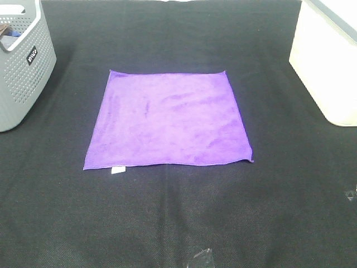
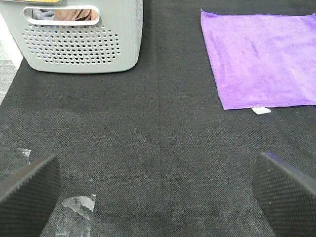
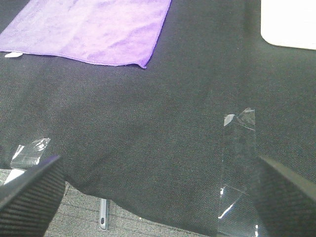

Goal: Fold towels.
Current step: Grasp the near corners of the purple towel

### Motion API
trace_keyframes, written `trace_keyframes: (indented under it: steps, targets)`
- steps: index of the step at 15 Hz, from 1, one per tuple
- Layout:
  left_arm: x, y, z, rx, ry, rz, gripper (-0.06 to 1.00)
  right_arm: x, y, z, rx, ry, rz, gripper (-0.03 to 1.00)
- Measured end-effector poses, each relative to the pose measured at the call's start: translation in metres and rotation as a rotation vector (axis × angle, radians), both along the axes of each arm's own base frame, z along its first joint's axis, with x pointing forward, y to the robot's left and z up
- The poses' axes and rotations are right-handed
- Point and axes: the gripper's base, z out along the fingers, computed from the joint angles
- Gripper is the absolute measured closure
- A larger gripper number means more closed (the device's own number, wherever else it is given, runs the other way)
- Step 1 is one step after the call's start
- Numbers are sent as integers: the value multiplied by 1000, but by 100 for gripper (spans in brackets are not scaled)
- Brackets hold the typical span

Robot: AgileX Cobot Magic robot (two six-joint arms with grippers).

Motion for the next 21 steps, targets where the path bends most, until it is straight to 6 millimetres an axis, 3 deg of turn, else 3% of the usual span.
trace_keyframes:
  steps: [21]
  targets:
    - [0, 0, 0, 0, 0, 0, -4, 0, 0, 0, -2, -1, 2, 0]
